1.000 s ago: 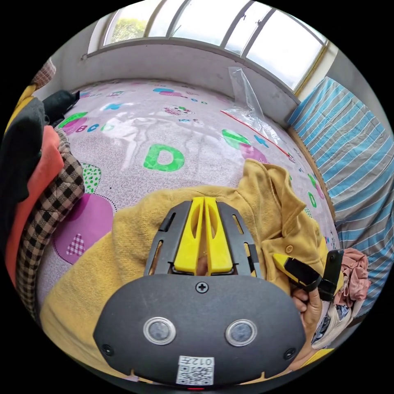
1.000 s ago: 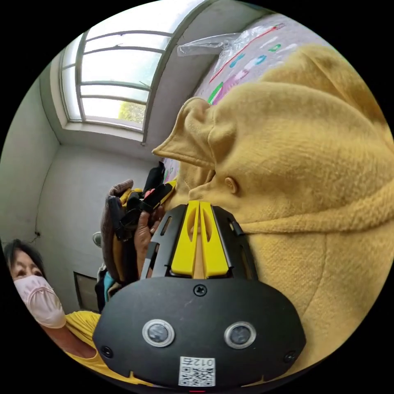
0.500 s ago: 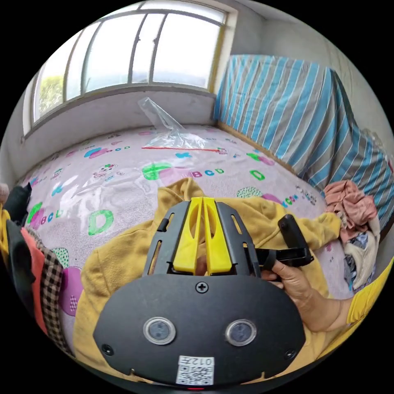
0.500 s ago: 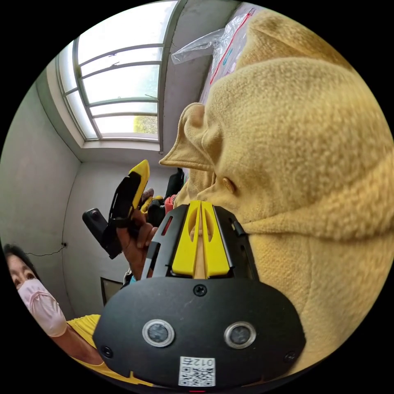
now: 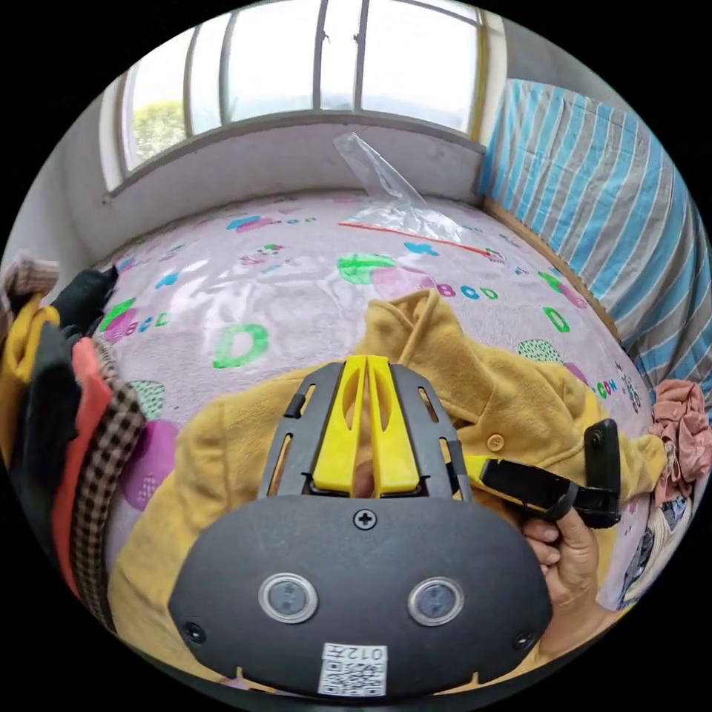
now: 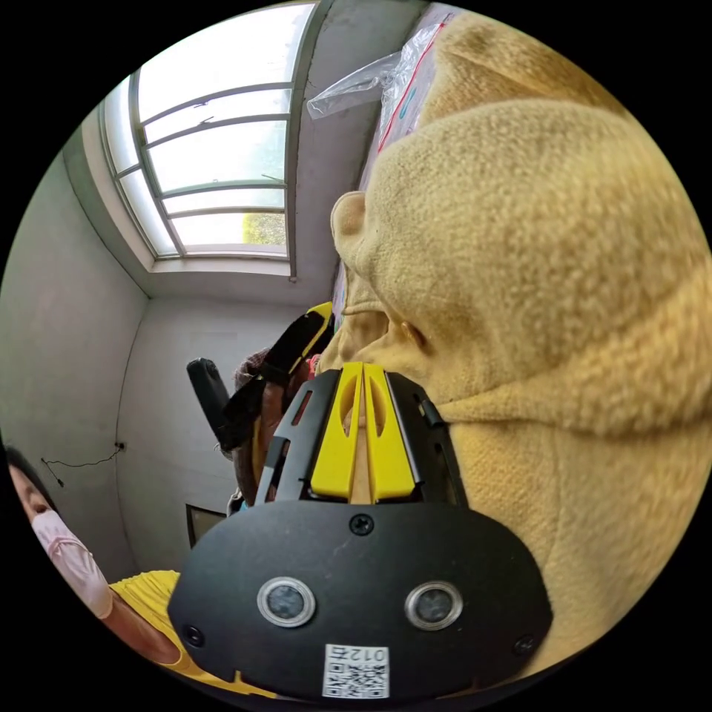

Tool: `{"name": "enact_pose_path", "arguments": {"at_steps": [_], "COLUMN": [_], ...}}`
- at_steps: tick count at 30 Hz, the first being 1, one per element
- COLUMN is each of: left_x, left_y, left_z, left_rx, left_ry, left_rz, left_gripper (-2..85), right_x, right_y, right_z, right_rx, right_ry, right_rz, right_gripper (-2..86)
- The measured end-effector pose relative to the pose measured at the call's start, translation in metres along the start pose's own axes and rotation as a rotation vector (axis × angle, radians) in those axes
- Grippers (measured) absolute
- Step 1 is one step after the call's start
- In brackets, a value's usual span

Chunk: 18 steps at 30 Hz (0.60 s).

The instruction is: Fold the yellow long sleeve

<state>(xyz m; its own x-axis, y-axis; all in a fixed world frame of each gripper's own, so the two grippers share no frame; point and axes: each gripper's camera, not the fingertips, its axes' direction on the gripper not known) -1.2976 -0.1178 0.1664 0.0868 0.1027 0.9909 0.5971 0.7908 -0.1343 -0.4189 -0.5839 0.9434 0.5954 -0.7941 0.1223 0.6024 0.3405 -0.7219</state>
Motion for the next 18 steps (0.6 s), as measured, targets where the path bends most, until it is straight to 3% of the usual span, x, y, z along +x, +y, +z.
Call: {"name": "enact_pose_path", "arguments": {"at_steps": [3,6,9,12,16,18], "left_x": [-0.005,0.001,0.004,-0.025,-0.073,-0.075], "left_y": [0.04,0.103,0.164,0.184,0.196,0.194], "left_z": [-0.058,-0.072,-0.057,-0.058,-0.024,-0.023], "left_rx": [0.046,-0.104,-0.262,-0.176,-0.213,-0.219], "left_ry": [0.178,0.335,0.353,0.429,0.687,0.693], "left_rz": [-0.07,-0.103,-0.116,-0.204,-0.427,-0.411], "left_gripper": [0.3,0.4,0.4,0.5,0.6,0.6], "right_x": [-0.003,-0.007,-0.008,-0.008,-0.006,-0.001], "right_y": [-0.002,-0.003,-0.004,-0.006,-0.006,-0.006], "right_z": [0.002,0.006,0.012,0.019,0.032,0.037], "right_rx": [0.003,0.005,0.009,0.015,0.018,0.023], "right_ry": [0.013,0.041,0.051,0.057,0.063,0.037], "right_rz": [-0.004,-0.016,-0.018,-0.015,-0.01,0.007], "right_gripper": [0.8,0.7,0.6,0.5,0.4,0.3]}}
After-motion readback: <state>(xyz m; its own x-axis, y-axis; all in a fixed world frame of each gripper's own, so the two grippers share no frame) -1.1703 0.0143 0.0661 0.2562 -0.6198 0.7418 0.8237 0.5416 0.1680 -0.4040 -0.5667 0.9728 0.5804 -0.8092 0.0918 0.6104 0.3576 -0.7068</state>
